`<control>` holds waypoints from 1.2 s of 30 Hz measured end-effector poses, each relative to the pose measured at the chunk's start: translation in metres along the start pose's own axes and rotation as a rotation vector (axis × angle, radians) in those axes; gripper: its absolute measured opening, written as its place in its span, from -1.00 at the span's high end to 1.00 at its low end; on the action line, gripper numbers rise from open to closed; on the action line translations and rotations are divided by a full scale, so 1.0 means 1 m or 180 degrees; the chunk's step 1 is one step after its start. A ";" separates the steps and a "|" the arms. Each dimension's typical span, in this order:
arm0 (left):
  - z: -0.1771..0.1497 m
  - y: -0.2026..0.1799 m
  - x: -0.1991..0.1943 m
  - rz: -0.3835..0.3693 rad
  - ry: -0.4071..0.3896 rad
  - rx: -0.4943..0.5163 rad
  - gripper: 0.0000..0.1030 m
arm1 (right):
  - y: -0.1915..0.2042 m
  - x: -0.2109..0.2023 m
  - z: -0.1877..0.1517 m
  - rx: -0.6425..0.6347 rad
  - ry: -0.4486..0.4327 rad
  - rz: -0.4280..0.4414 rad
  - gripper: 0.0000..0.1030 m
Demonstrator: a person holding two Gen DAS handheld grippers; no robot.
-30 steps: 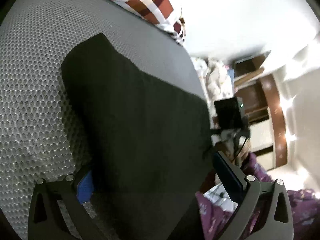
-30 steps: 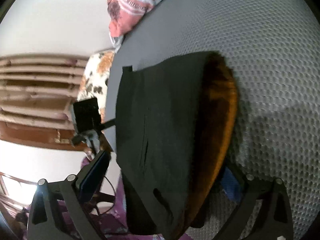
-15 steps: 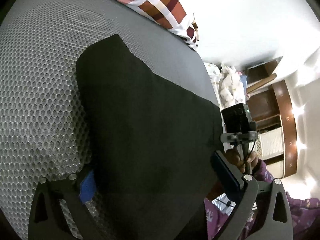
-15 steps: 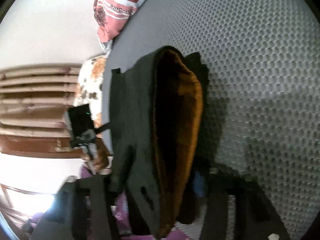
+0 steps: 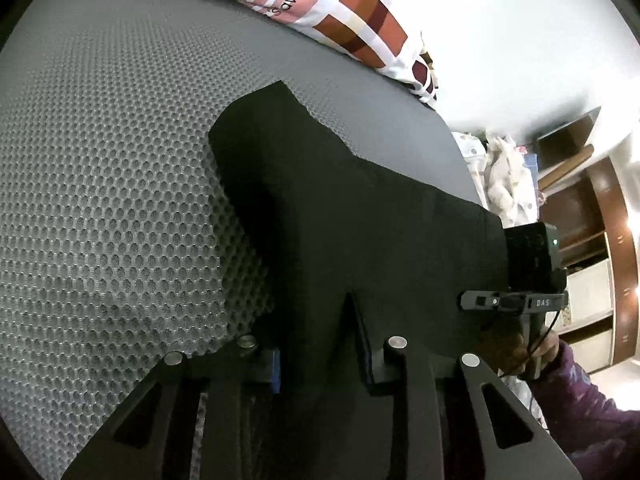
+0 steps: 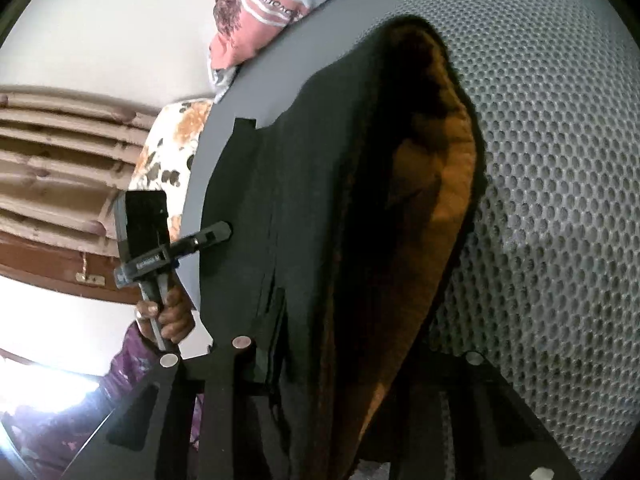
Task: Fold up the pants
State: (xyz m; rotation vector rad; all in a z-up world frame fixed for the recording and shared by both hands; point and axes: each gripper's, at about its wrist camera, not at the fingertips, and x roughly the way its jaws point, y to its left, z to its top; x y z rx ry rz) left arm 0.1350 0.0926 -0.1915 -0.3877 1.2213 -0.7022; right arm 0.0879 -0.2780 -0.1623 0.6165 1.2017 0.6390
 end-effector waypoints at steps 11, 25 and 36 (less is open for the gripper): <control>-0.017 -0.051 -0.008 0.0871 -0.0190 0.0594 0.56 | -0.001 0.001 -0.005 0.0151 -0.0289 0.0267 0.47; -0.031 -0.058 -0.040 0.1378 -0.0452 0.0858 0.64 | 0.025 0.022 0.010 0.0128 -0.0333 0.0452 0.49; -0.028 -0.056 -0.063 0.1634 -0.0692 0.0918 0.64 | 0.052 0.053 0.031 0.0034 -0.0285 0.0501 0.49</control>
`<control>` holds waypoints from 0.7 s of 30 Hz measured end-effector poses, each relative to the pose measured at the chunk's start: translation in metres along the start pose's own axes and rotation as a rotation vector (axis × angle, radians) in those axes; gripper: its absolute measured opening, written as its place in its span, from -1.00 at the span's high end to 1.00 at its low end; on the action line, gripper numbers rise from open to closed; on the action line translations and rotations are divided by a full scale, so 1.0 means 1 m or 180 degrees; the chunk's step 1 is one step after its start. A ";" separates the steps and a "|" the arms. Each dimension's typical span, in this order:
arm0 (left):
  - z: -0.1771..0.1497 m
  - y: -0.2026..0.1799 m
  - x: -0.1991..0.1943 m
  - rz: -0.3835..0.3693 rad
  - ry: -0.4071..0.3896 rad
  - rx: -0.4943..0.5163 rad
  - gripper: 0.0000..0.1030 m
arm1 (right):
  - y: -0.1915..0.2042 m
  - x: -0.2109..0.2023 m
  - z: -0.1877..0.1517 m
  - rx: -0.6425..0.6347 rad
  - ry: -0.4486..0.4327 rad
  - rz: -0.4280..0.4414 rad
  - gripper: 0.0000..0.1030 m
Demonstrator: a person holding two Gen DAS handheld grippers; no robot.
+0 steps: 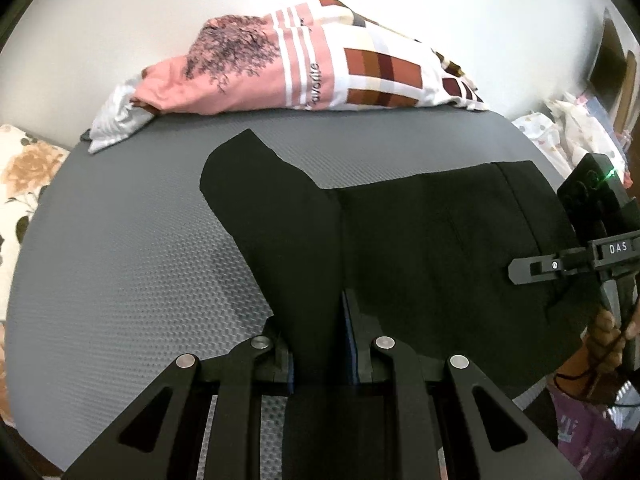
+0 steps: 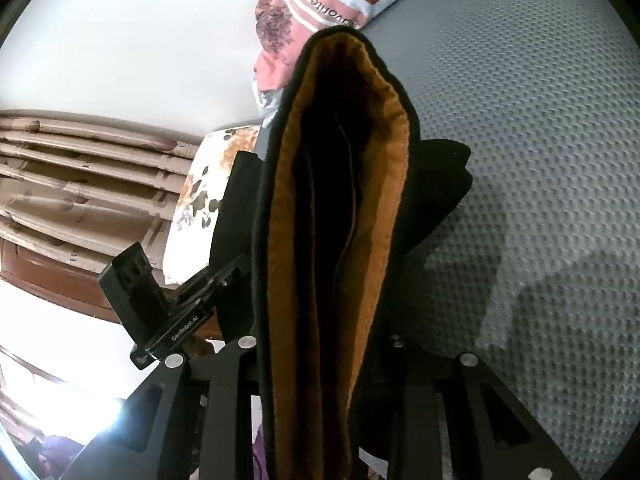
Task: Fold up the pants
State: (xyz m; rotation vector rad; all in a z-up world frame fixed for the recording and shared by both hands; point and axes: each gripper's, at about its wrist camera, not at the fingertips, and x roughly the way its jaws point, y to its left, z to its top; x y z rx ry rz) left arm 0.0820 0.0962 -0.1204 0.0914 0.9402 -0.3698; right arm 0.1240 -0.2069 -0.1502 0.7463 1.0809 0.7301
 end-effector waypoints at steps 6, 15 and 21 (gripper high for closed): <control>0.001 0.012 -0.008 0.0079 -0.0081 -0.0058 0.64 | 0.011 0.012 0.006 -0.0042 0.0036 0.0024 0.49; 0.006 0.023 -0.019 0.0190 -0.0175 -0.0074 0.64 | 0.025 0.023 0.012 -0.0092 0.0083 0.0055 0.49; 0.011 0.033 -0.026 0.0248 -0.0219 -0.0111 0.64 | 0.035 0.030 0.015 -0.0127 0.0103 0.0084 0.49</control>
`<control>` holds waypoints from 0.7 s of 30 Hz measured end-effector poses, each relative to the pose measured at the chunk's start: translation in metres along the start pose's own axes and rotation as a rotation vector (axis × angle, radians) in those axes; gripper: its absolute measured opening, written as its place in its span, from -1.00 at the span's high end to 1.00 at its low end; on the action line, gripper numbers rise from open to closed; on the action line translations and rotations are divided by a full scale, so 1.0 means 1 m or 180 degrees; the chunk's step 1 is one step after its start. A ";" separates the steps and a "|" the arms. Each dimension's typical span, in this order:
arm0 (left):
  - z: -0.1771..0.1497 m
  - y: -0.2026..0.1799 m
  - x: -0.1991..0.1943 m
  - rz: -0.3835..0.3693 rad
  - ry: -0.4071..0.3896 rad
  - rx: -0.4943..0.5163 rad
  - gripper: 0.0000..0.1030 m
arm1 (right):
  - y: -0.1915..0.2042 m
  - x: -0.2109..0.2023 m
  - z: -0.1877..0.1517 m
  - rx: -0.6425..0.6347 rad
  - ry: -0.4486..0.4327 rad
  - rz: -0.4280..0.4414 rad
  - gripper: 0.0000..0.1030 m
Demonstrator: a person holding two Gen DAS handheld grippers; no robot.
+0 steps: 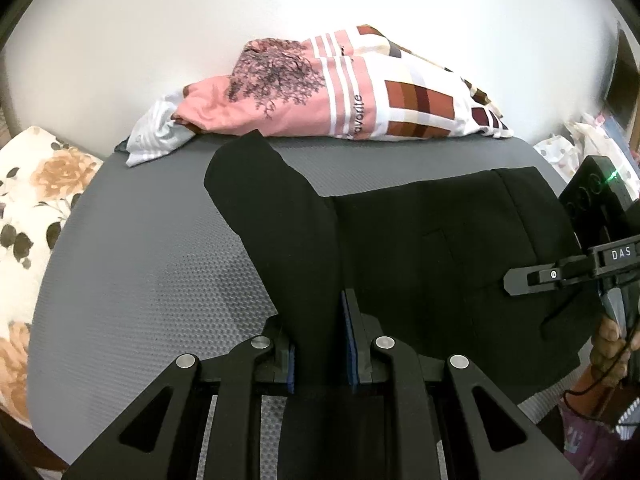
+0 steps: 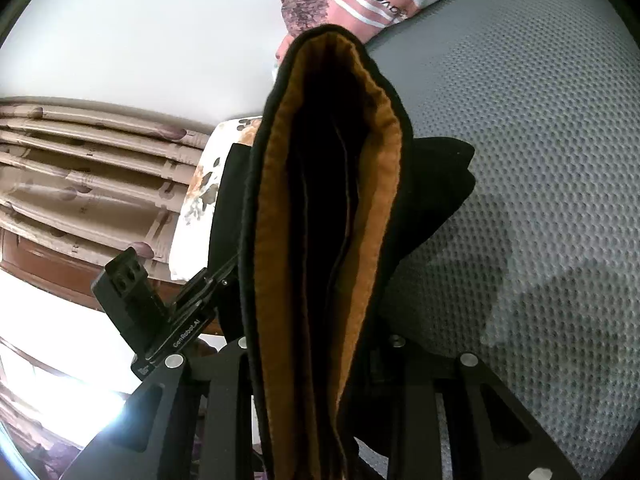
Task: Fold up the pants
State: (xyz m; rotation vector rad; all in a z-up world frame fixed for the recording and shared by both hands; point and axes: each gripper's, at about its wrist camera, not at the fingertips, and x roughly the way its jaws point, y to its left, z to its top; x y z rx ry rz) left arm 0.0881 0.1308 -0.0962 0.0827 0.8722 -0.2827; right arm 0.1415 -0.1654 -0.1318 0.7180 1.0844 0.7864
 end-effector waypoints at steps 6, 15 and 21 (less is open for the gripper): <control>0.008 0.015 -0.005 0.0063 -0.0073 -0.0024 0.64 | 0.008 0.007 0.008 -0.0045 0.0013 0.0026 0.49; 0.029 0.041 -0.007 0.0162 -0.0208 -0.0077 0.64 | 0.028 0.024 0.034 -0.0142 0.0005 0.0070 0.49; 0.043 0.059 -0.005 0.0223 -0.0270 -0.0102 0.64 | 0.038 0.037 0.054 -0.0178 -0.0013 0.0118 0.49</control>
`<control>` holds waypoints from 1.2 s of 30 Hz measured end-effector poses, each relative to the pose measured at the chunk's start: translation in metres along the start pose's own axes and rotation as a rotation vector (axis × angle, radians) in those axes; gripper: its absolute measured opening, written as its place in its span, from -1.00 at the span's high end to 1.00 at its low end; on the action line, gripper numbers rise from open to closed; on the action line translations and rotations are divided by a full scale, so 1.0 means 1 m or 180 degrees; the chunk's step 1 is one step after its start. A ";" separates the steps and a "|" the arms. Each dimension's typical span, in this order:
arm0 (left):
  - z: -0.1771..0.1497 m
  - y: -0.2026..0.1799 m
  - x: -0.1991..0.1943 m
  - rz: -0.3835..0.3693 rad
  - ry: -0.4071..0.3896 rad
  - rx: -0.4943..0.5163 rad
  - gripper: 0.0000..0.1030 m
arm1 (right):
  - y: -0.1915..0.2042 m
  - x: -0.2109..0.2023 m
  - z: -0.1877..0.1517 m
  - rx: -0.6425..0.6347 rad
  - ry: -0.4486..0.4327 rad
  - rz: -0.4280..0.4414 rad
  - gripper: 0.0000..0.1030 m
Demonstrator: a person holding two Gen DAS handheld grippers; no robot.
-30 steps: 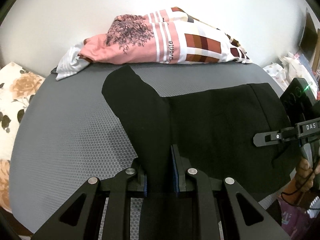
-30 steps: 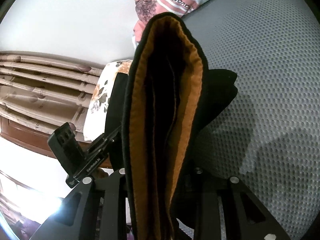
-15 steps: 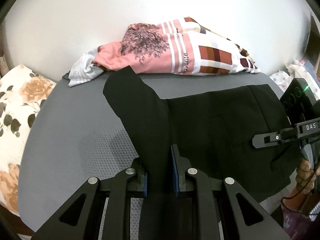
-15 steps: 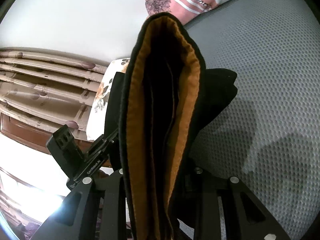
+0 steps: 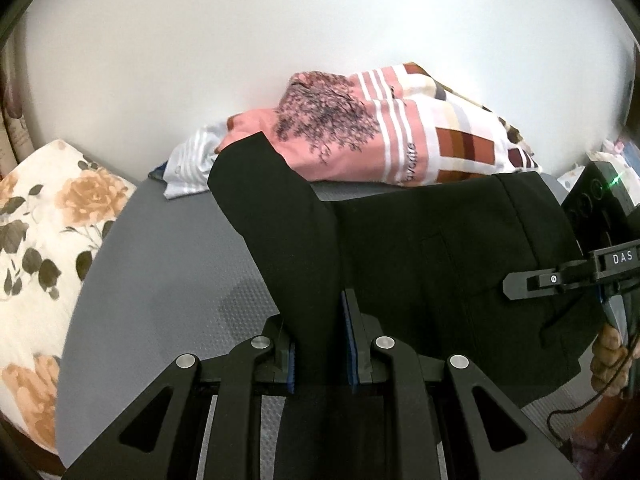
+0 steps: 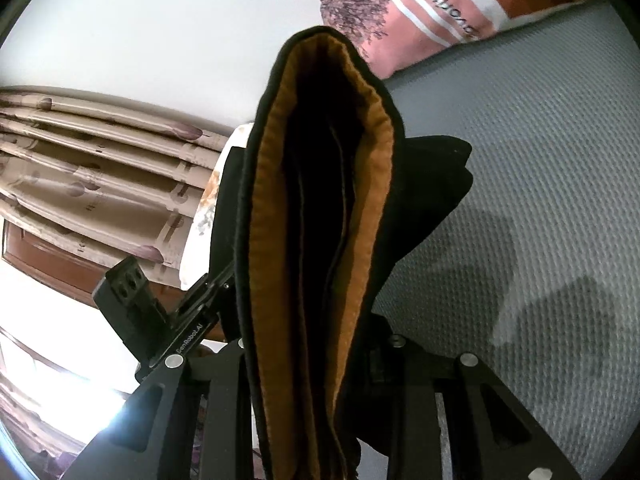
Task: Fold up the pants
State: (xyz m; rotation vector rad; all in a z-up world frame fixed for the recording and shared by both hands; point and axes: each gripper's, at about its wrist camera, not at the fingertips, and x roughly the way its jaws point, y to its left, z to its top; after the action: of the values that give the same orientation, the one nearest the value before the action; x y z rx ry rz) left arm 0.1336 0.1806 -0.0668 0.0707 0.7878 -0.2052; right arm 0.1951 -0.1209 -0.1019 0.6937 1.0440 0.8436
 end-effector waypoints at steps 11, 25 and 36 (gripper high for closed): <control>0.023 0.028 0.021 0.0099 -0.0056 -0.0070 0.64 | 0.009 0.023 0.038 -0.0067 0.0013 0.0026 0.49; 0.043 0.061 0.058 0.0227 -0.0035 -0.0136 0.64 | 0.009 0.055 0.078 -0.0100 0.0072 0.0045 0.49; 0.053 0.079 0.080 0.0302 -0.0007 -0.0159 0.64 | 0.006 0.076 0.096 -0.0085 0.0131 0.0045 0.49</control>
State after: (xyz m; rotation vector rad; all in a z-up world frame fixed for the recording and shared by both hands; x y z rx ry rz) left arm 0.2416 0.2377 -0.0875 0.0605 0.7850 -0.0956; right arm 0.3026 -0.0621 -0.0968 0.6642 1.0639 0.8858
